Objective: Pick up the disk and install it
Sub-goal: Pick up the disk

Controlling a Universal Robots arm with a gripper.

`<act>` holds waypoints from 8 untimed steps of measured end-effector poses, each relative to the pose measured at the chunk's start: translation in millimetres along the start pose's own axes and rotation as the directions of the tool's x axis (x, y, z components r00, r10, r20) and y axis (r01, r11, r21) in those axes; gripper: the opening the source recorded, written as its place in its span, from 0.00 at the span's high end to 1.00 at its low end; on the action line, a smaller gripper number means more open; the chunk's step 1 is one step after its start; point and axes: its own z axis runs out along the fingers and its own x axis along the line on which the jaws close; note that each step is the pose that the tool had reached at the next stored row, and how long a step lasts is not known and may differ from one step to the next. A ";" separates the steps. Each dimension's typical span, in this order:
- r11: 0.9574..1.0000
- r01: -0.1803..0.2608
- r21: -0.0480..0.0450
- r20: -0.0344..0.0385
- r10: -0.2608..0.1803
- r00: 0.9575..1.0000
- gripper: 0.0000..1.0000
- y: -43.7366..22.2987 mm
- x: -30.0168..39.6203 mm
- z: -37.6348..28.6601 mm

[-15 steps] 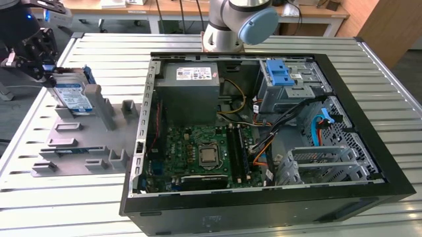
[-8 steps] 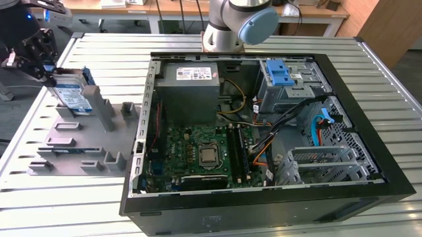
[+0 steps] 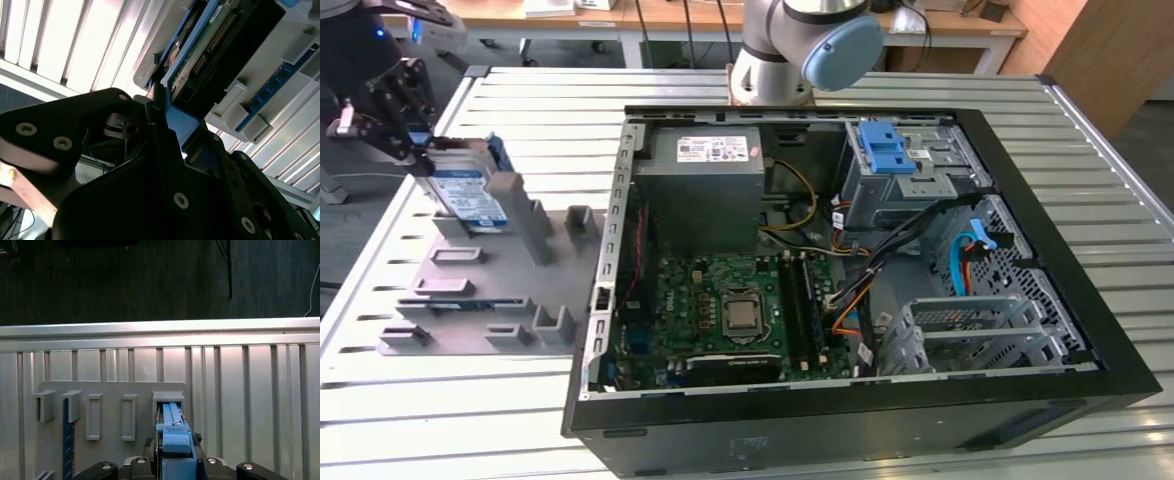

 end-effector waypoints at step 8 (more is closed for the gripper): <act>1.000 0.011 0.000 0.000 -0.011 1.000 0.63 0.0 0.0 0.0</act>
